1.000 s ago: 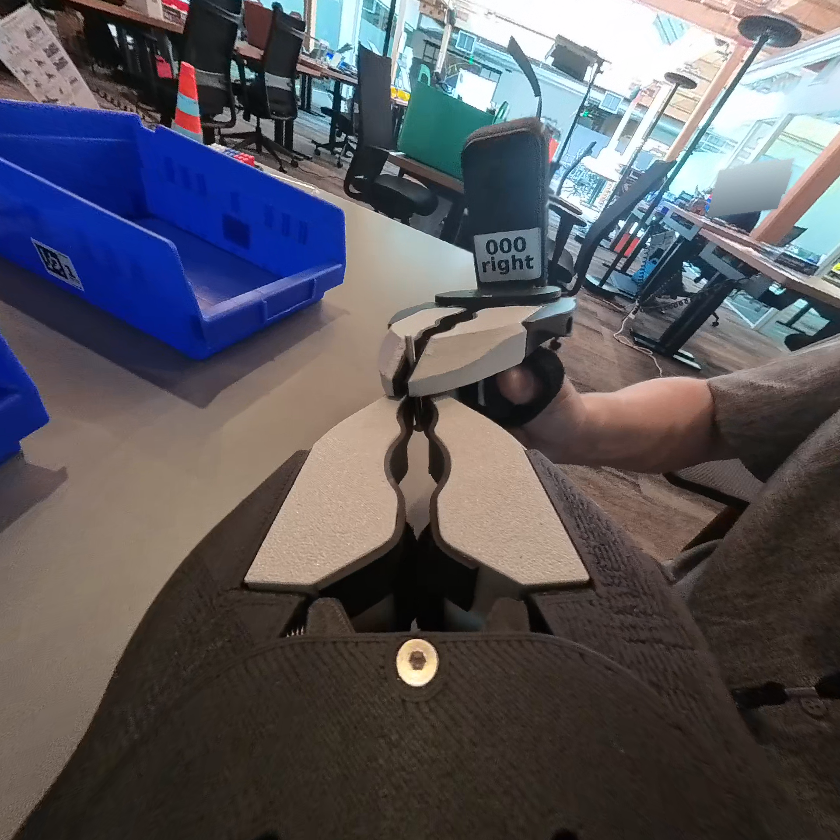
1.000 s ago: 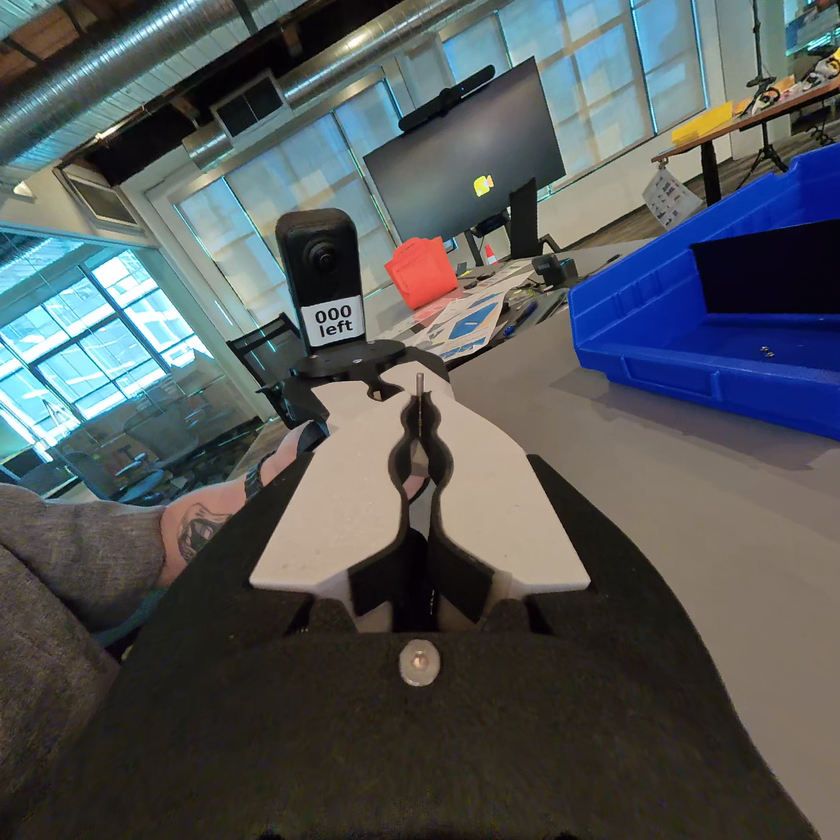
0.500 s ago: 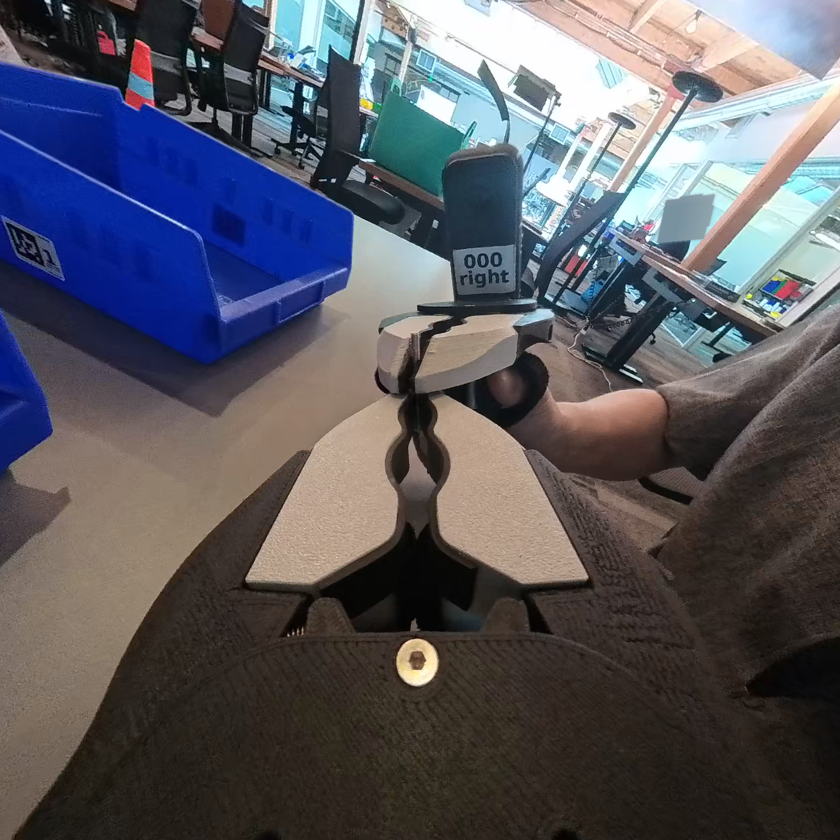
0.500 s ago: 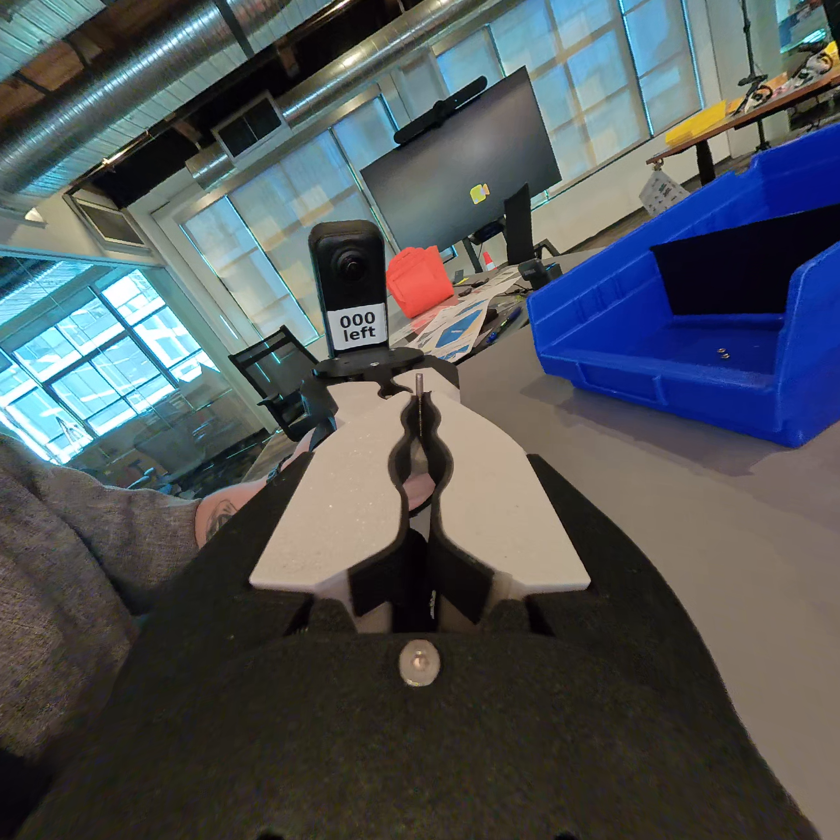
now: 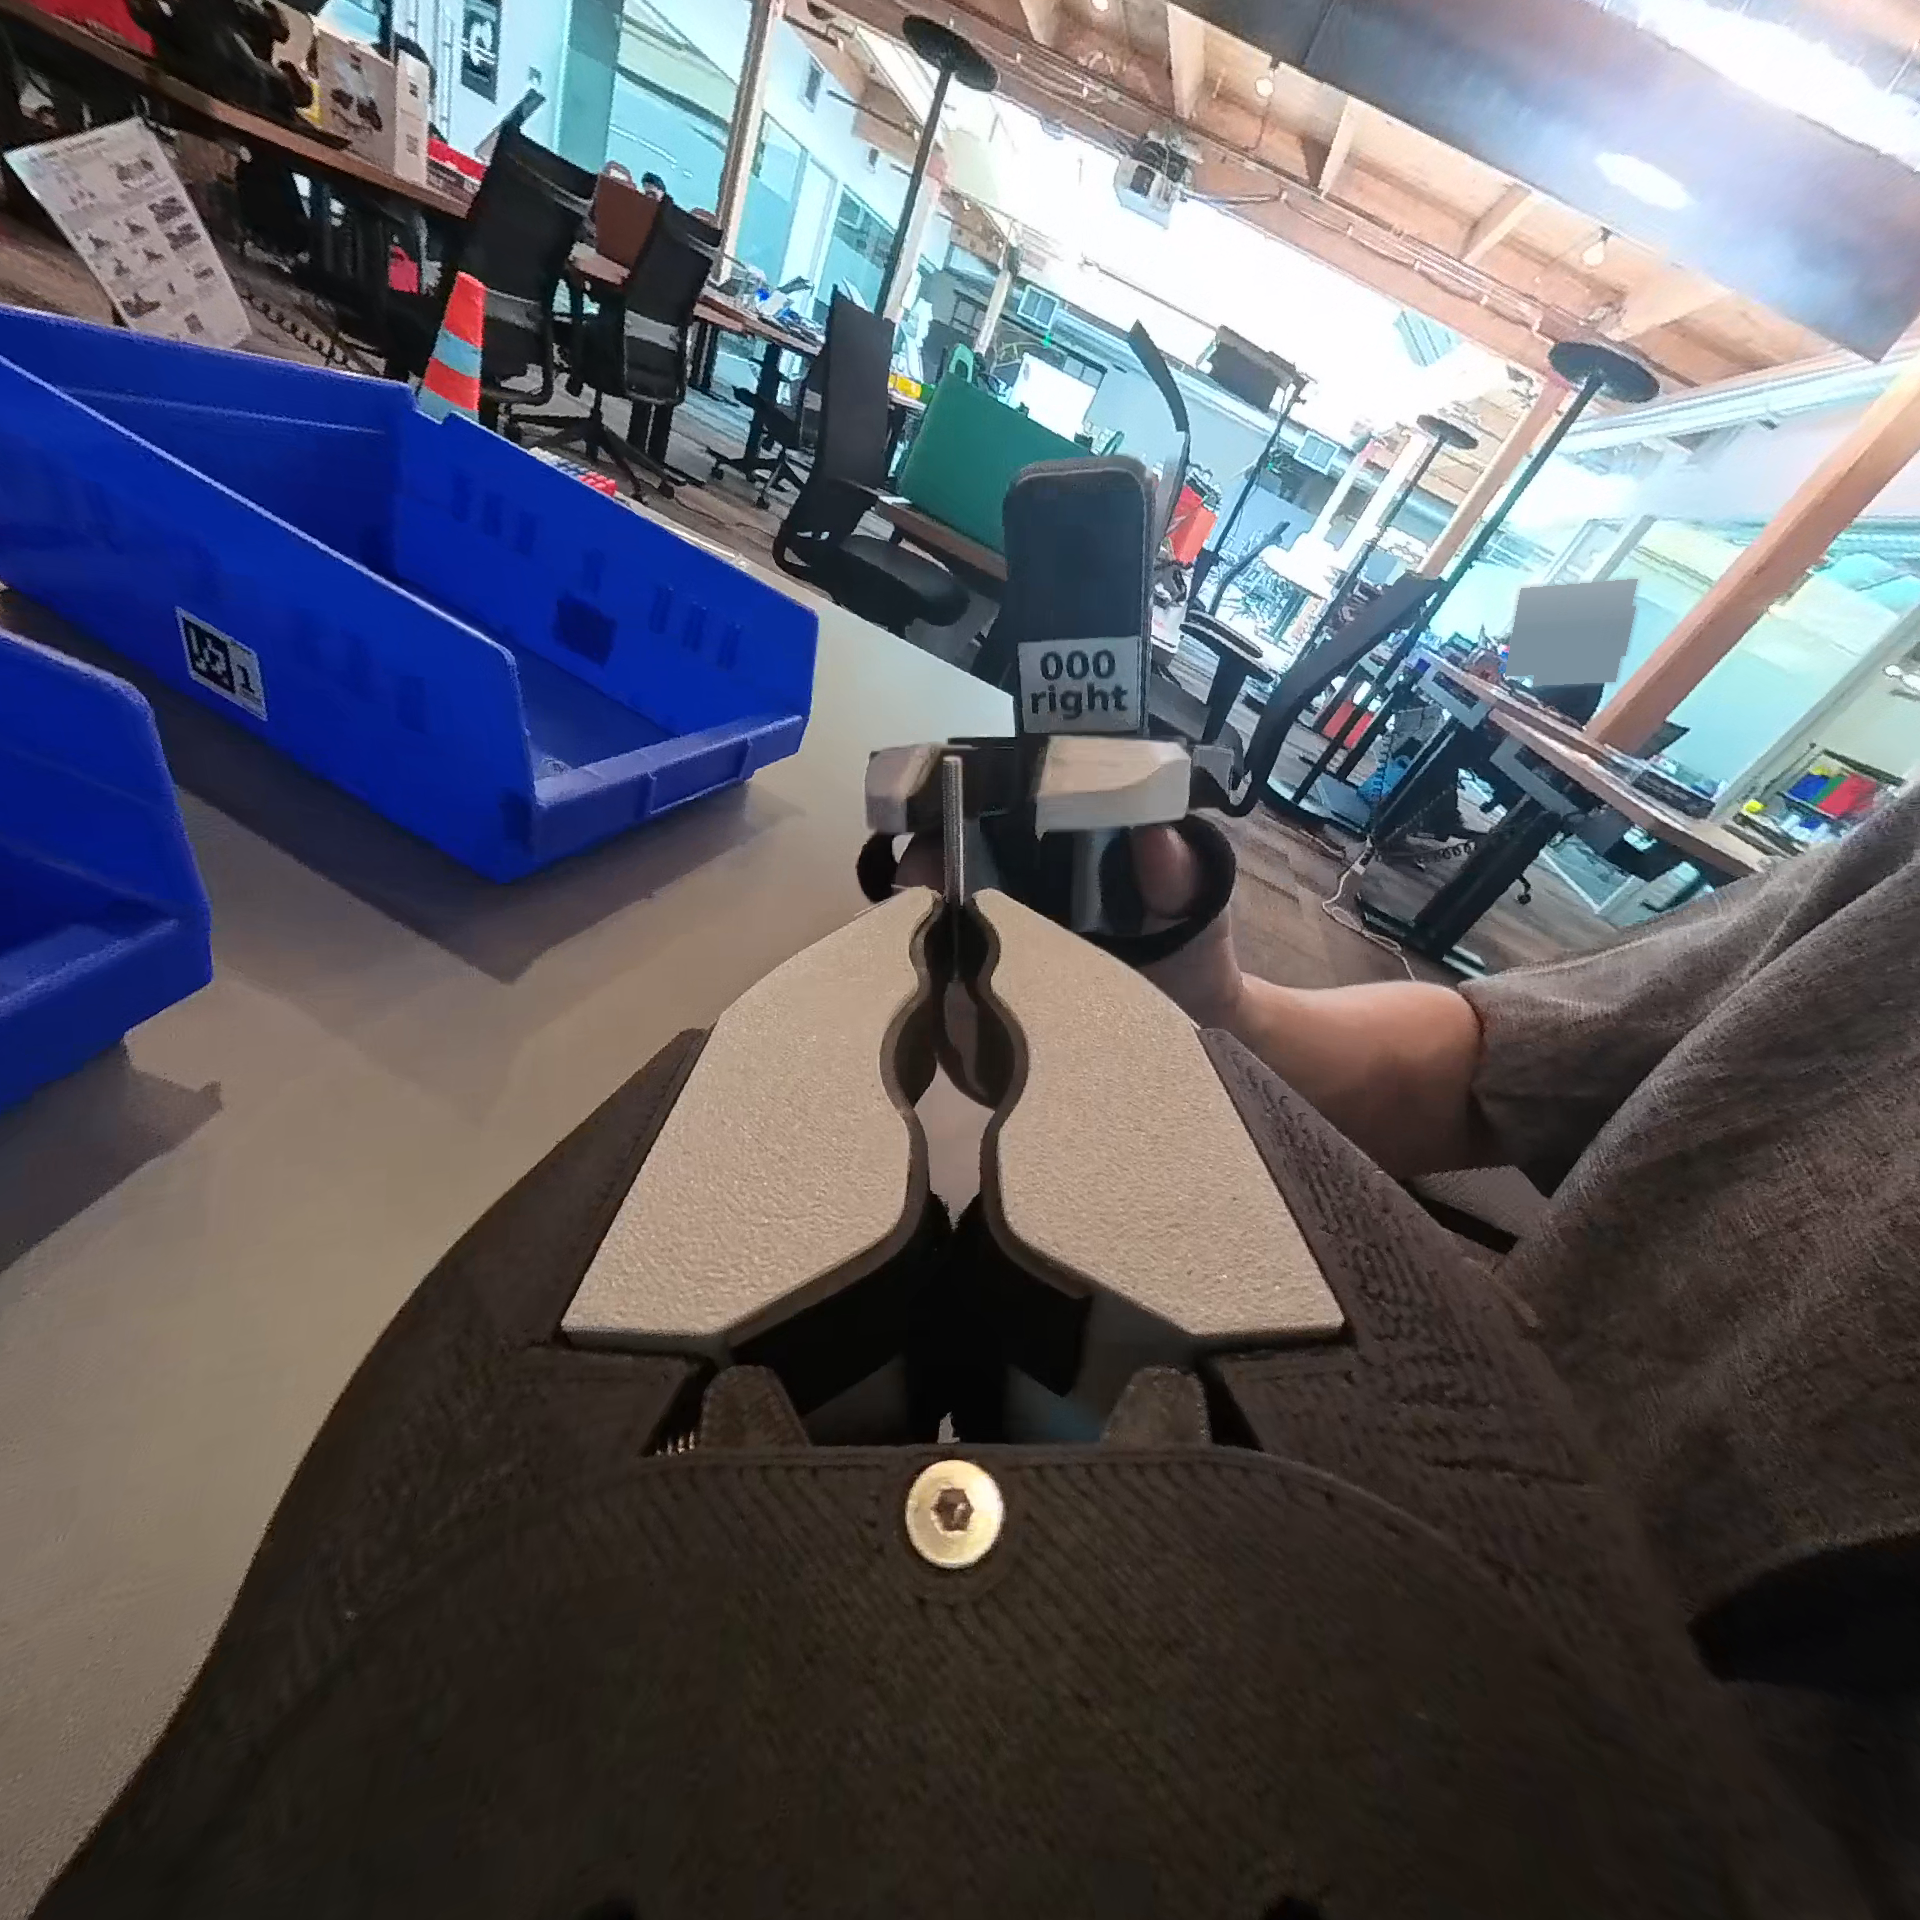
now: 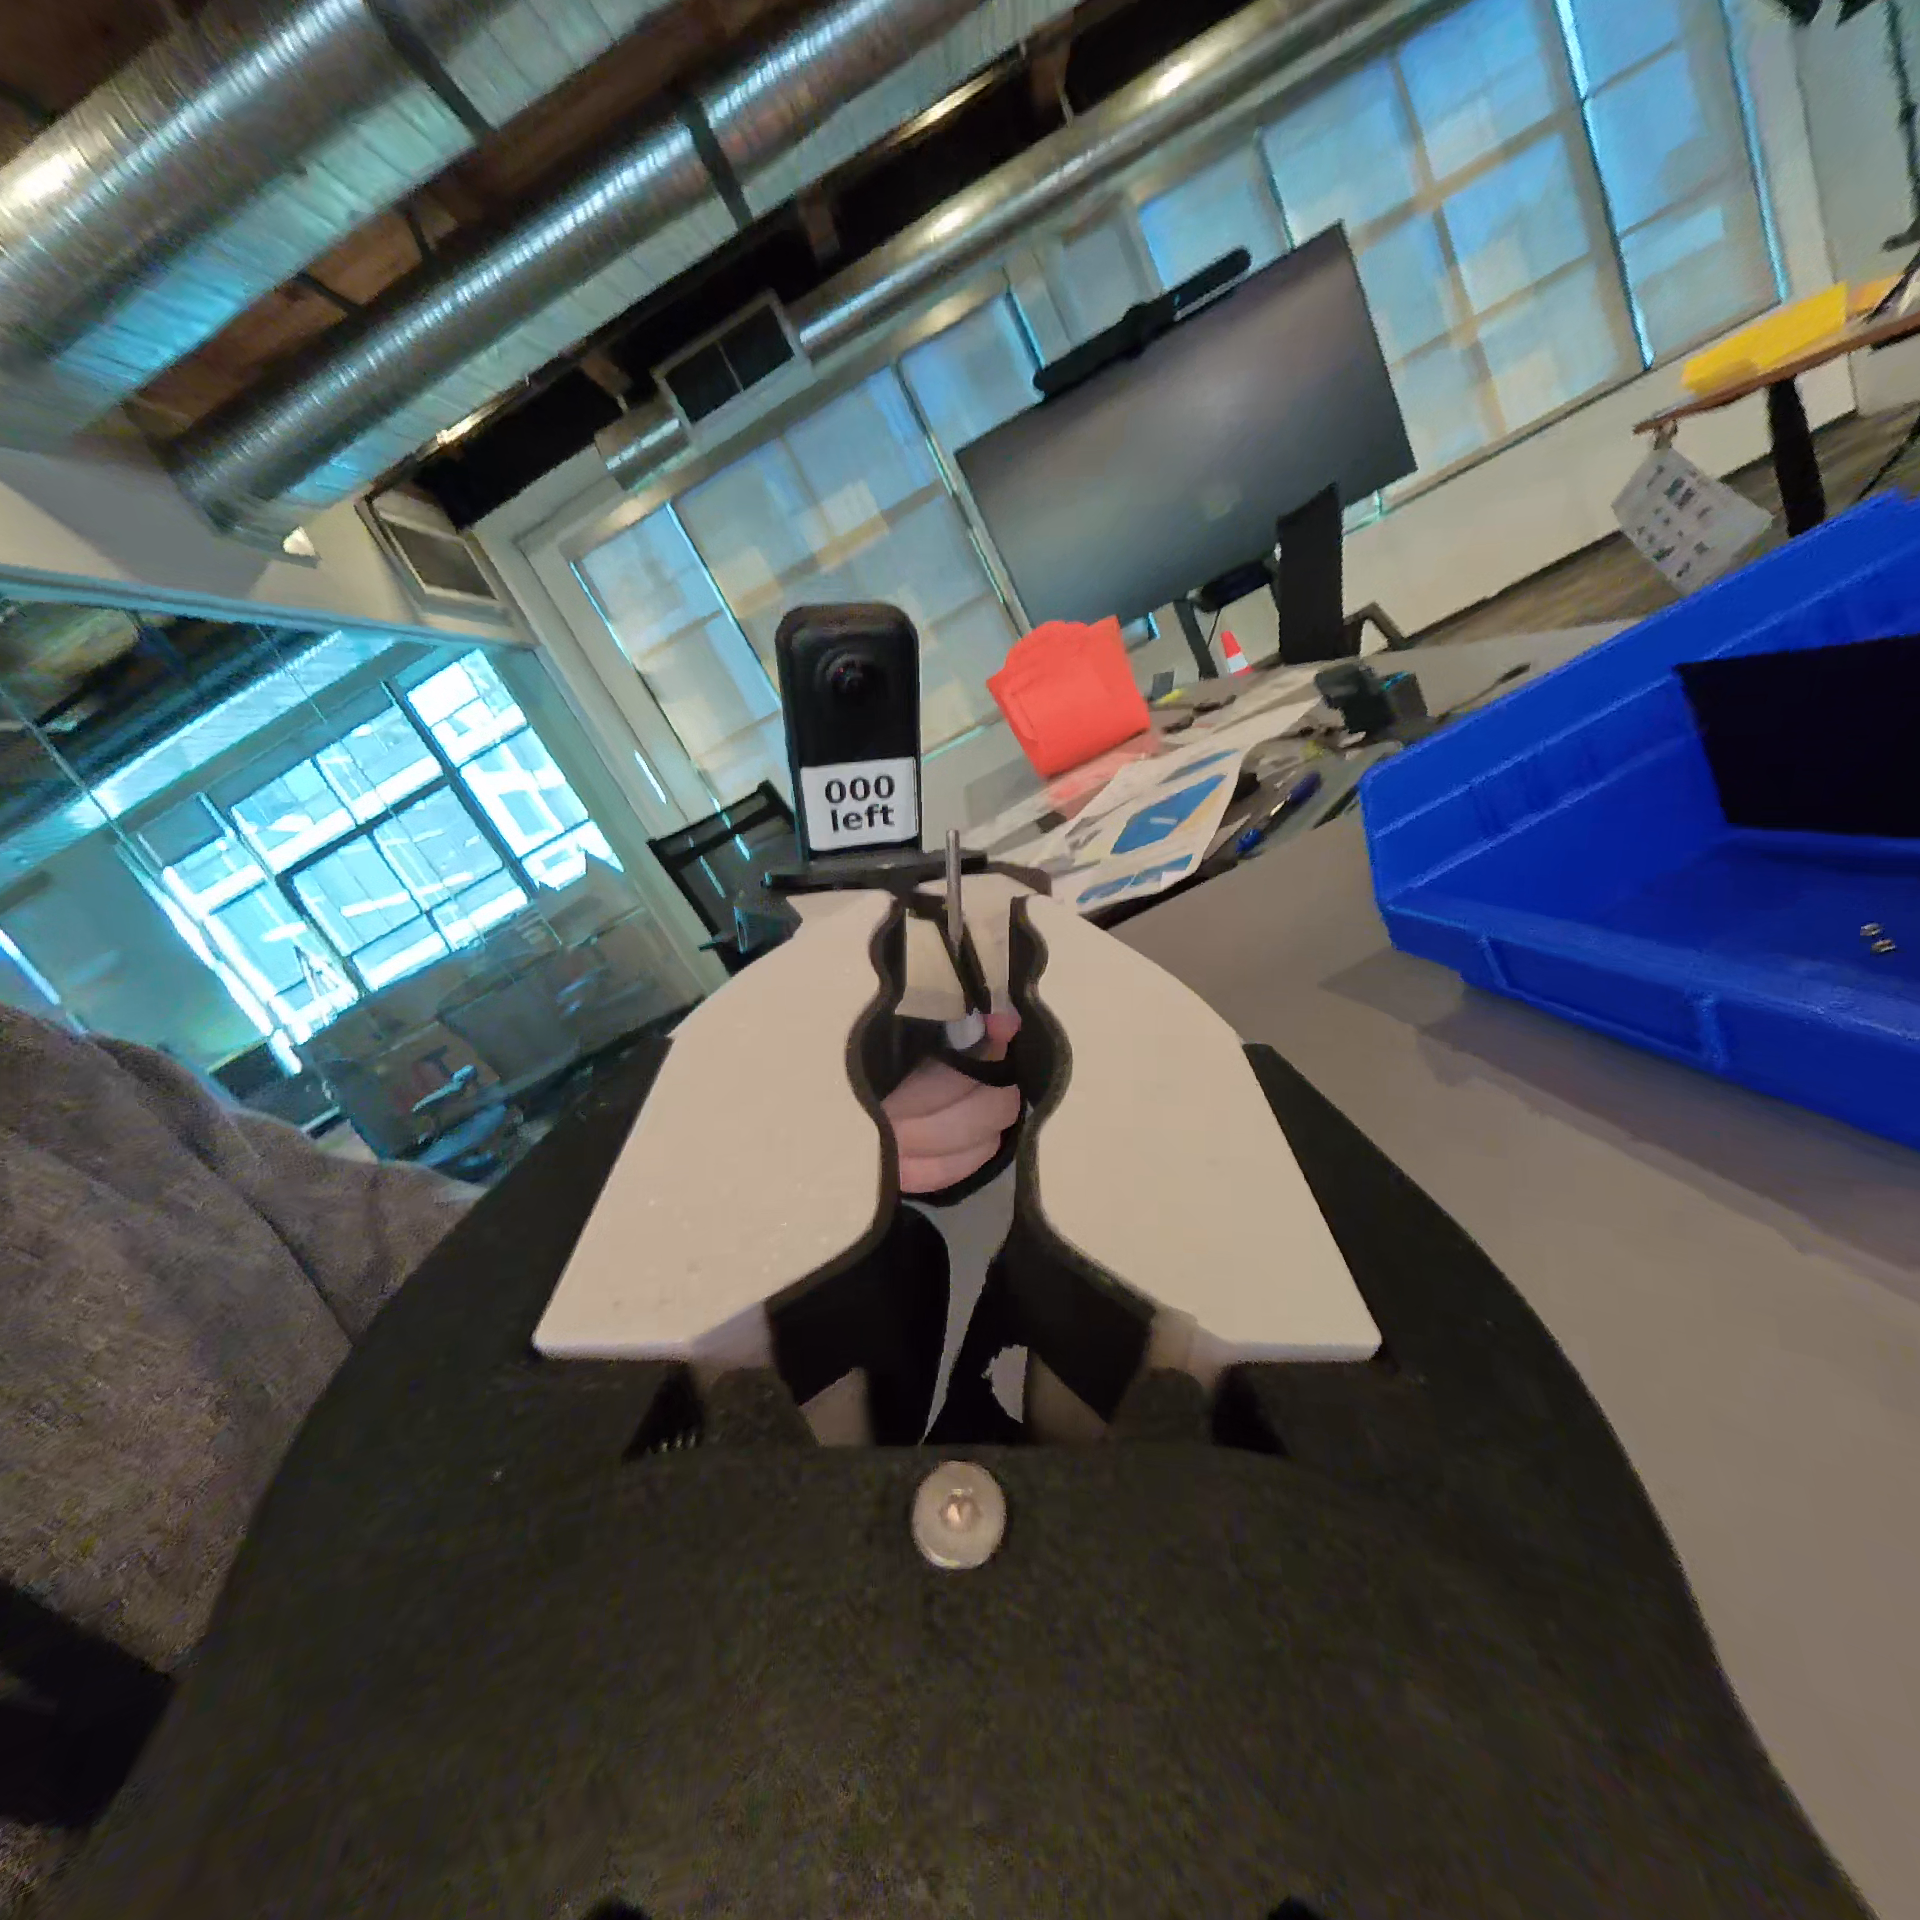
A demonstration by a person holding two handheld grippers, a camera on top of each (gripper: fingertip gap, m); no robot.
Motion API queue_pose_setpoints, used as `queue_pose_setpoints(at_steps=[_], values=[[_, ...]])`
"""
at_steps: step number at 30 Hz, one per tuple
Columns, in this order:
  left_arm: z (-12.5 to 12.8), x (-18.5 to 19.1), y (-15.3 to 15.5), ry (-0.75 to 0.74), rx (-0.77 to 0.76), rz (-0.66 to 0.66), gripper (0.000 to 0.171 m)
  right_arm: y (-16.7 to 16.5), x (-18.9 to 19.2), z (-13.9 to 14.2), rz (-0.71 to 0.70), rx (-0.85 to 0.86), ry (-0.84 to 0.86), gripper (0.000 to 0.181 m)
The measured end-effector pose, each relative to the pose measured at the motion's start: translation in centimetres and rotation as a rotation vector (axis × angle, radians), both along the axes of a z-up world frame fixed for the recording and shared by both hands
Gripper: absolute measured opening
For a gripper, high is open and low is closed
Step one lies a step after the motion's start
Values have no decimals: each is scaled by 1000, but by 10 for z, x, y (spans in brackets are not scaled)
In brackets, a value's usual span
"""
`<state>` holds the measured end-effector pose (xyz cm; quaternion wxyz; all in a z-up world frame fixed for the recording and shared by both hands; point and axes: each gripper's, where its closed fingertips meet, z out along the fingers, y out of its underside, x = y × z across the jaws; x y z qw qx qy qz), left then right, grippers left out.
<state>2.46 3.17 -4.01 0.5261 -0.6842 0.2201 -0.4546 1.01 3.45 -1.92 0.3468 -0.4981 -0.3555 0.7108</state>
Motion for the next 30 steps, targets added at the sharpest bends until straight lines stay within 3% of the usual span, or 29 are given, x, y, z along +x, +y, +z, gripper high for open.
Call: queue_pose_setpoints(at_steps=[6, 15, 21, 30], values=[[-4, 12, -16, 36, 1, -19, 2, -24, -9, -7, 50, 26, -83, 12], [-4, 21, -22, 29, -15, -42, 2, -30, 1, -5, 37, 91, -134, 2], [-8, 17, -11, -13, -72, -37, 3, -19, -4, -11, -25, 108, -153, 2], [-7, 15, -1, -40, -130, -60, 4, -8, -7, -9, -2, 83, -122, 2]])
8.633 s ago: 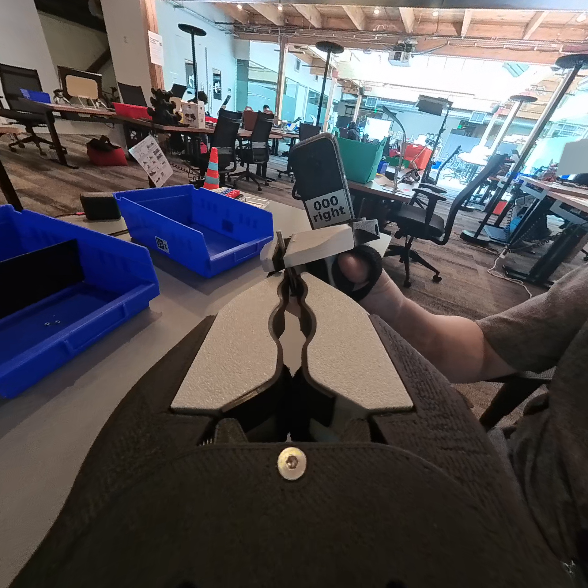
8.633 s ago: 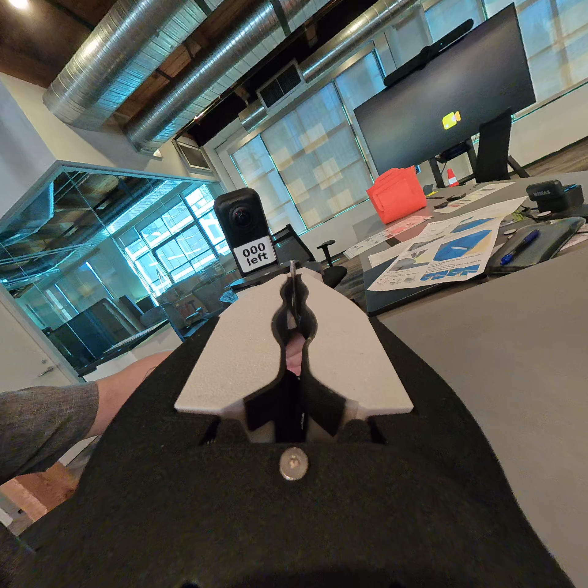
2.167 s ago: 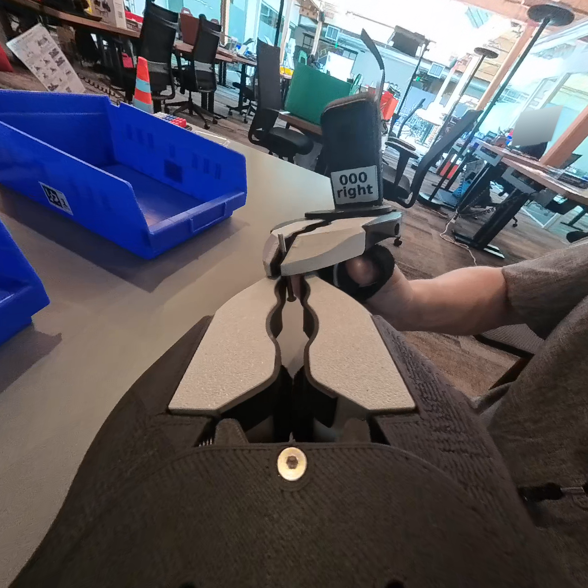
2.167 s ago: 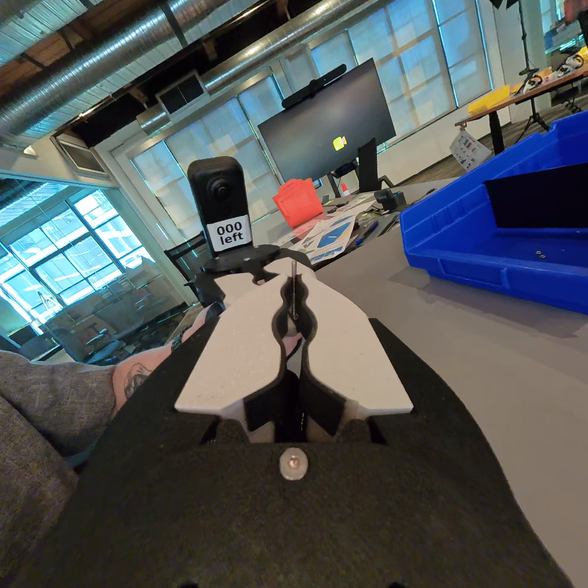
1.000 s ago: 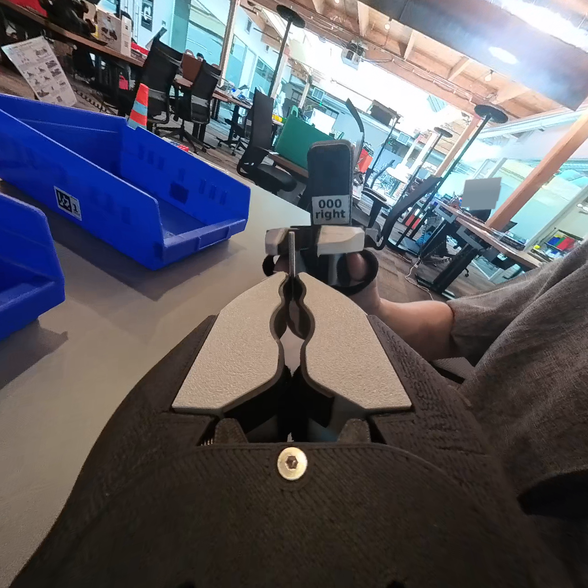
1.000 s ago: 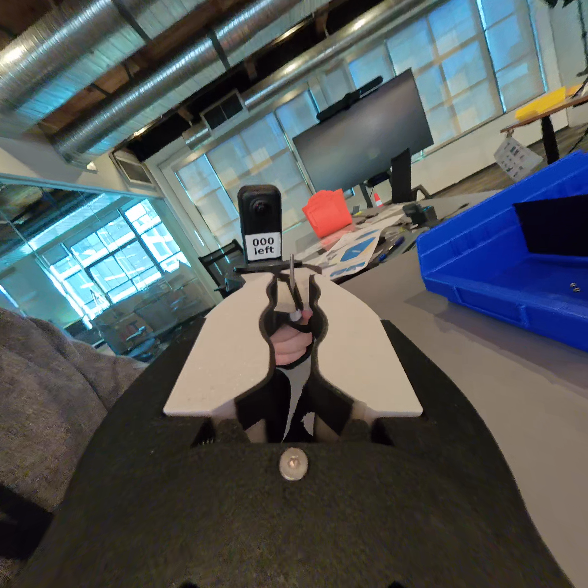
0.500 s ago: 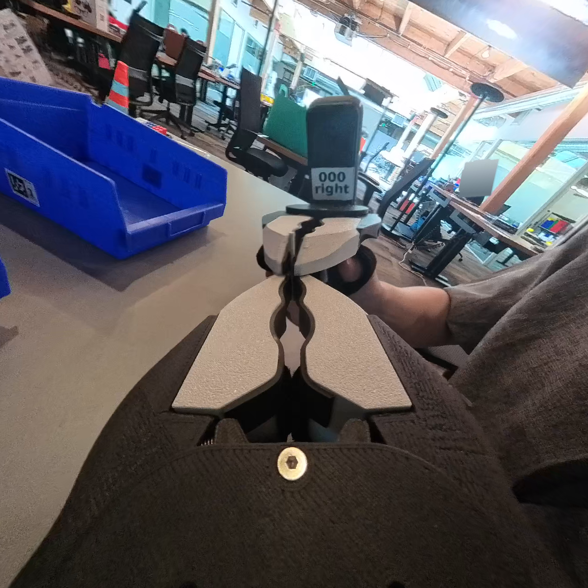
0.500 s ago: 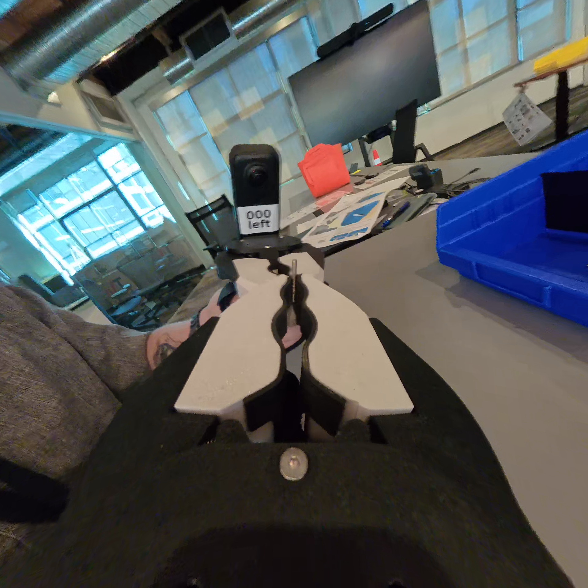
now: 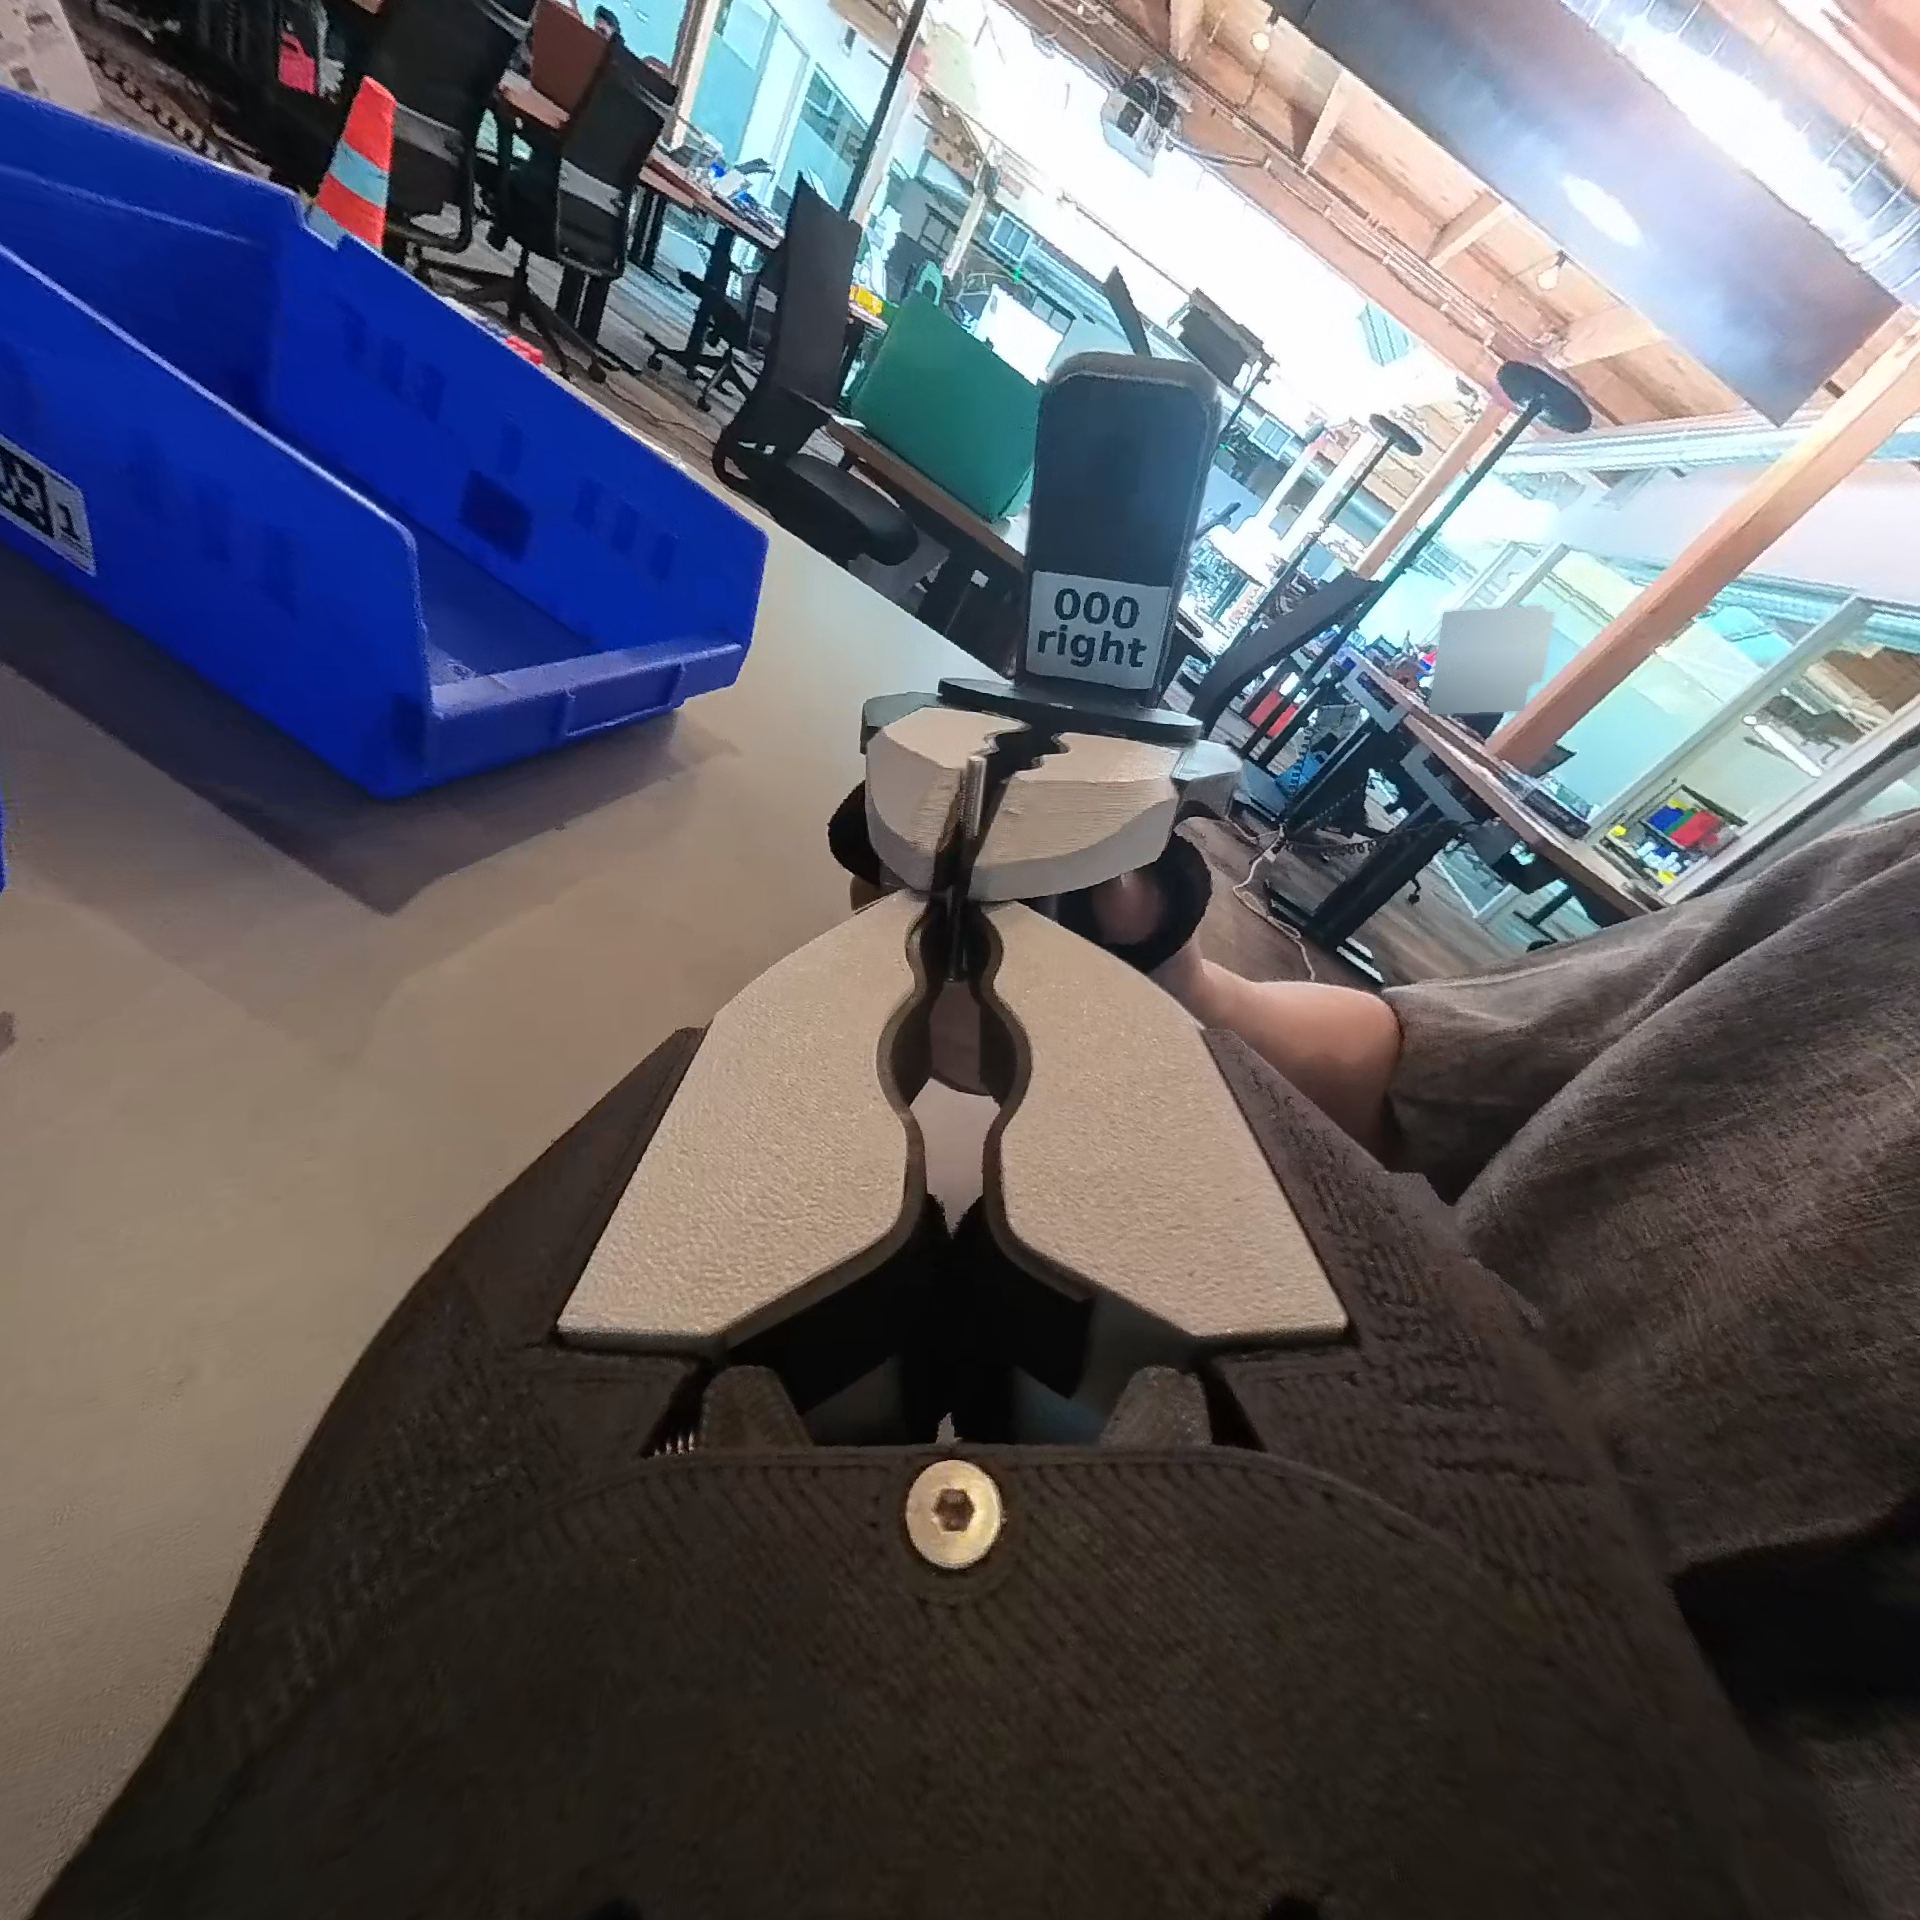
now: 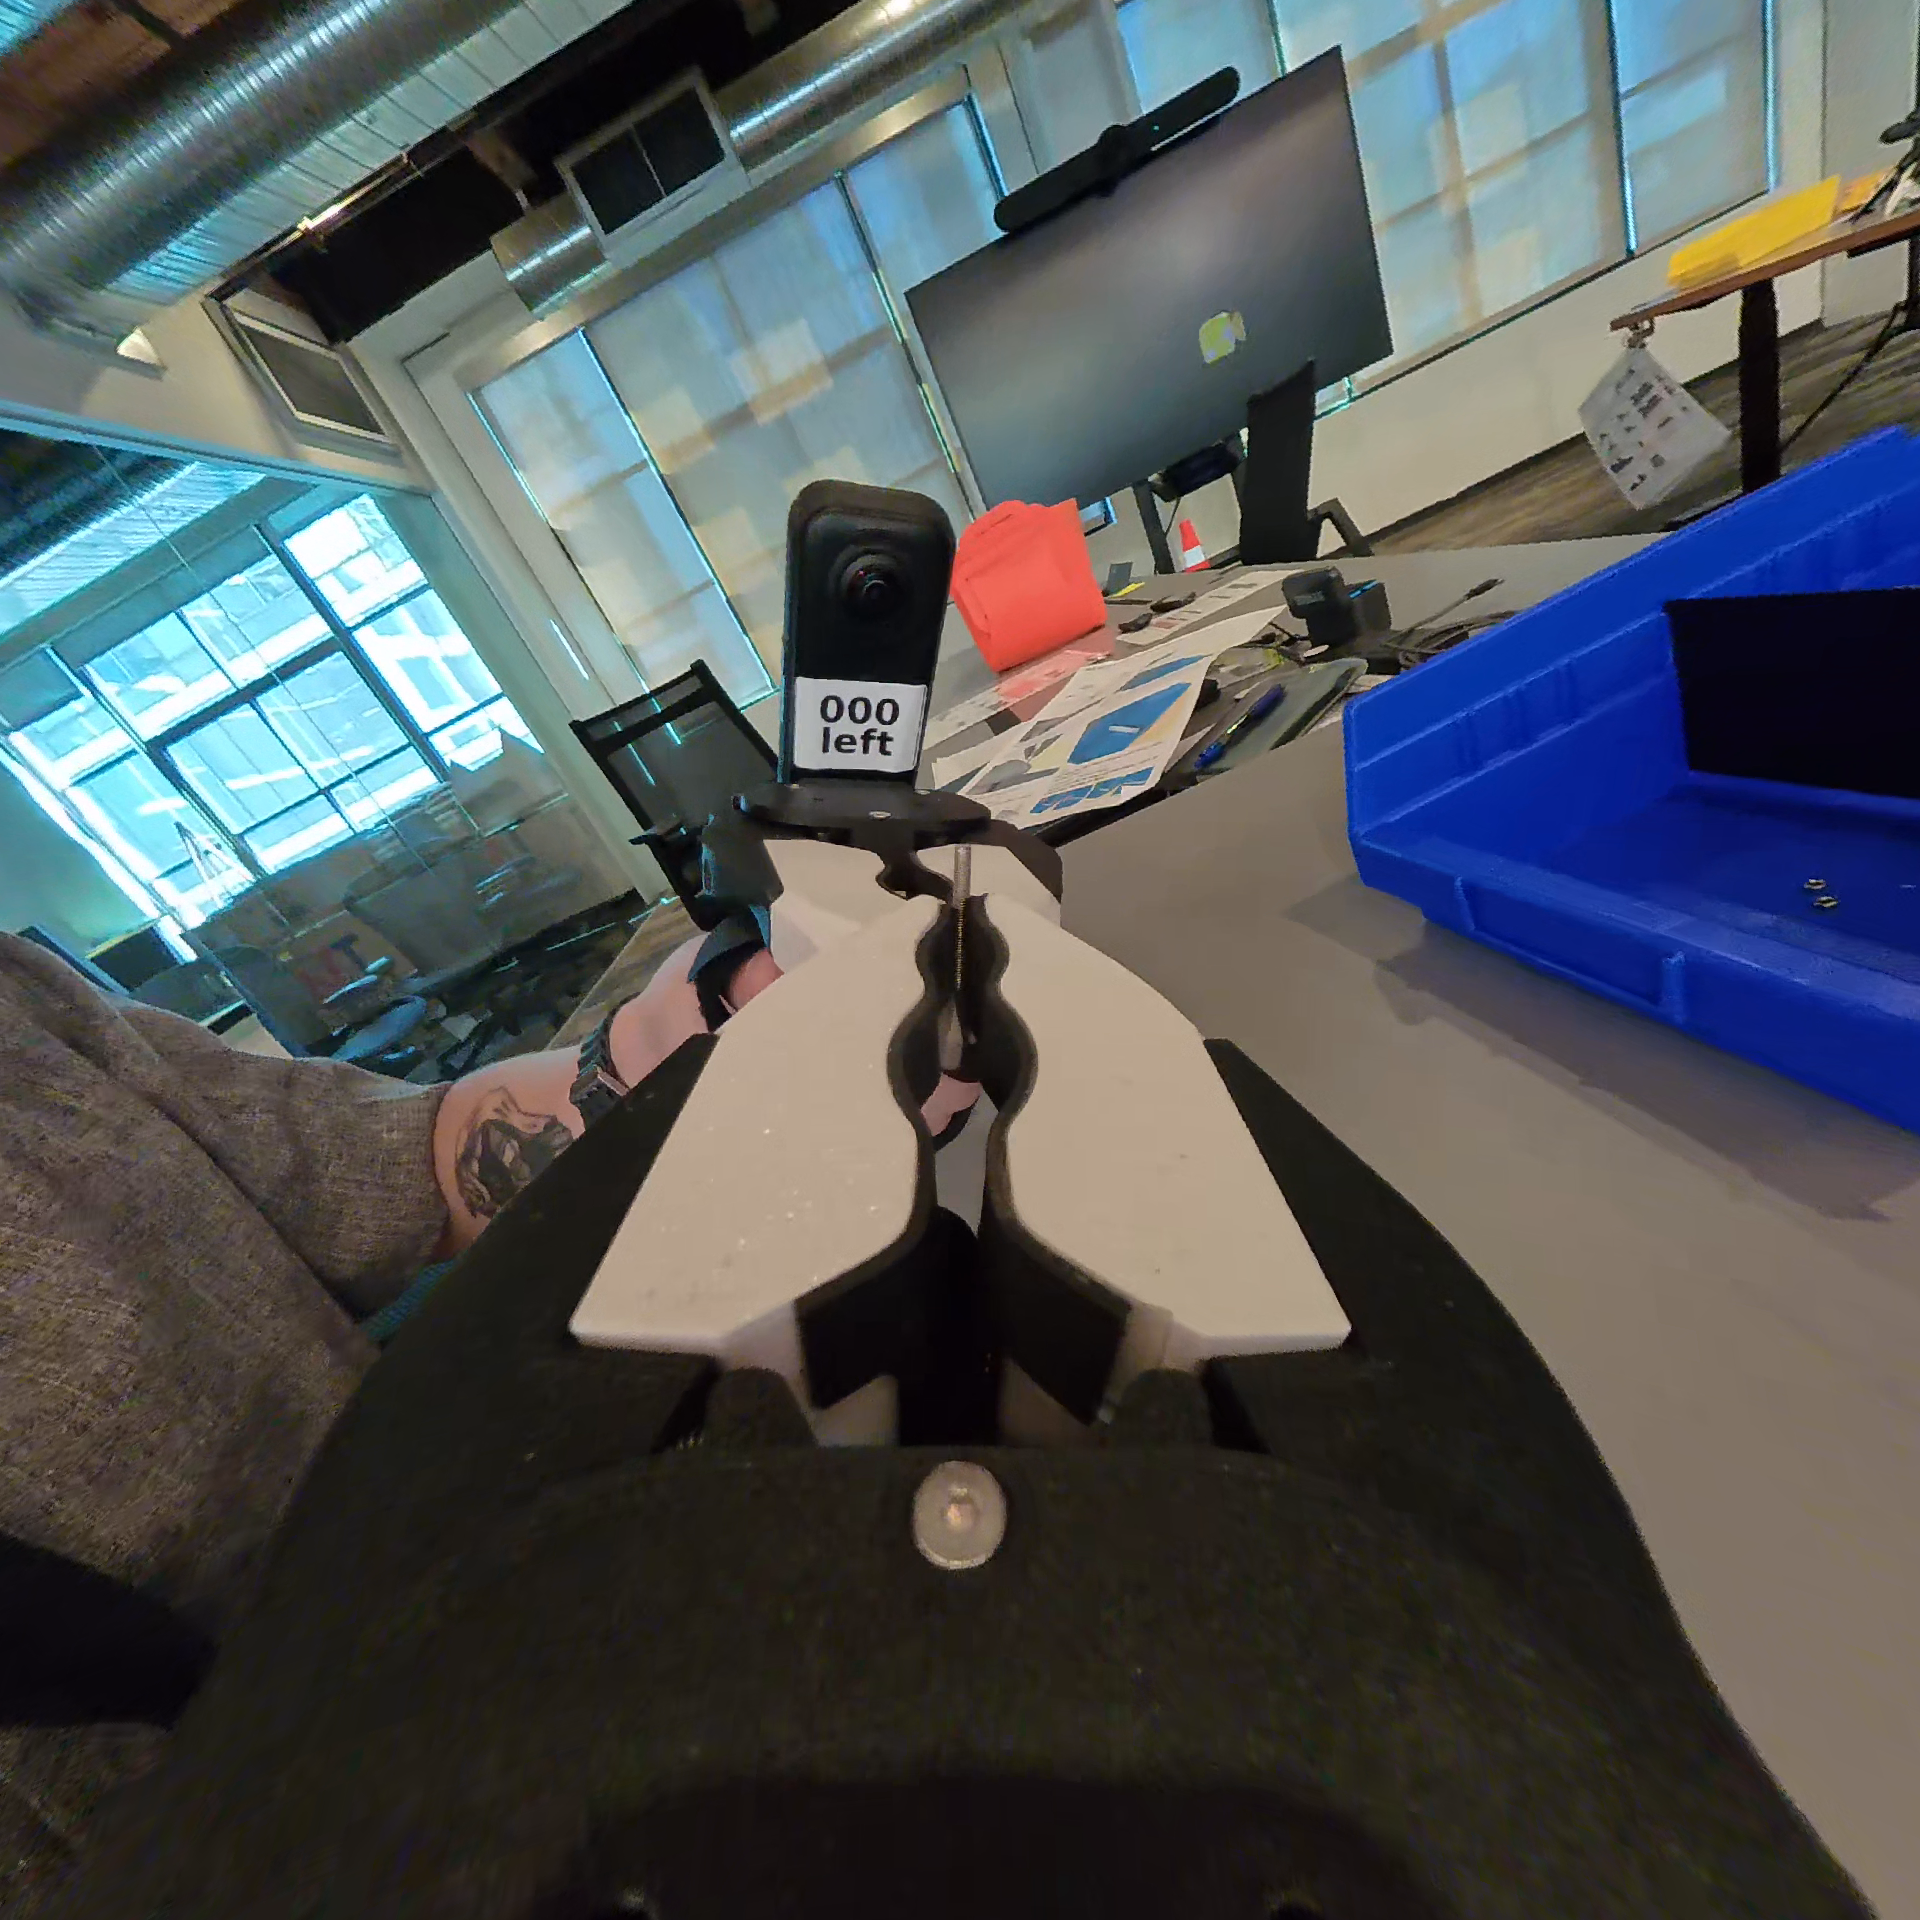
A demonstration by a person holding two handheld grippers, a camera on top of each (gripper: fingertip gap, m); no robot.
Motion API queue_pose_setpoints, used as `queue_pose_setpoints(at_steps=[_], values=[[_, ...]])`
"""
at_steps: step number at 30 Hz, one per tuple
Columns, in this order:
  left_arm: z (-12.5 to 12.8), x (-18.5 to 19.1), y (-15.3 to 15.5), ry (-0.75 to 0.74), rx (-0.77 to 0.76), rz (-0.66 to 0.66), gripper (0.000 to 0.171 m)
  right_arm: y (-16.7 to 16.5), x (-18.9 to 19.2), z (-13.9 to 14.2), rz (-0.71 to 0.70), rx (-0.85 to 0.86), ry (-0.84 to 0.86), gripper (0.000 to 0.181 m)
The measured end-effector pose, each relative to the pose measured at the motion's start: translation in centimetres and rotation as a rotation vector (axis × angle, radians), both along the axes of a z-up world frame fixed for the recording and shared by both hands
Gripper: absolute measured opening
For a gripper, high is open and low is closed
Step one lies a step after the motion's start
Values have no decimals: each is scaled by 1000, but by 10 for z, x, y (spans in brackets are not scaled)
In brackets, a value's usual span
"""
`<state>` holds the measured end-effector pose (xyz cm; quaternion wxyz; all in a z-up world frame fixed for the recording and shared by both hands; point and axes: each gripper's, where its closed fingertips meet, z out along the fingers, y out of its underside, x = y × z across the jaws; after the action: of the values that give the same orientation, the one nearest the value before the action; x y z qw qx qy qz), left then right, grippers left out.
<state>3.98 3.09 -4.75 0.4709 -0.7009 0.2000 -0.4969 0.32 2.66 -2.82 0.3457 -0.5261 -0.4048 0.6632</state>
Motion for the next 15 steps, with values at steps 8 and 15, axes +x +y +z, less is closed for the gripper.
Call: queue_pose_setpoints(at_steps=[8, 15], values=[[0, 8, -1, -43, -33, -3, 5, 0, 9, 0, -11, -13, 19, 2], [-1, 14, 2, 59, 15, 35, 6, 2, 16, 0, -20, -28, 29, 2]])
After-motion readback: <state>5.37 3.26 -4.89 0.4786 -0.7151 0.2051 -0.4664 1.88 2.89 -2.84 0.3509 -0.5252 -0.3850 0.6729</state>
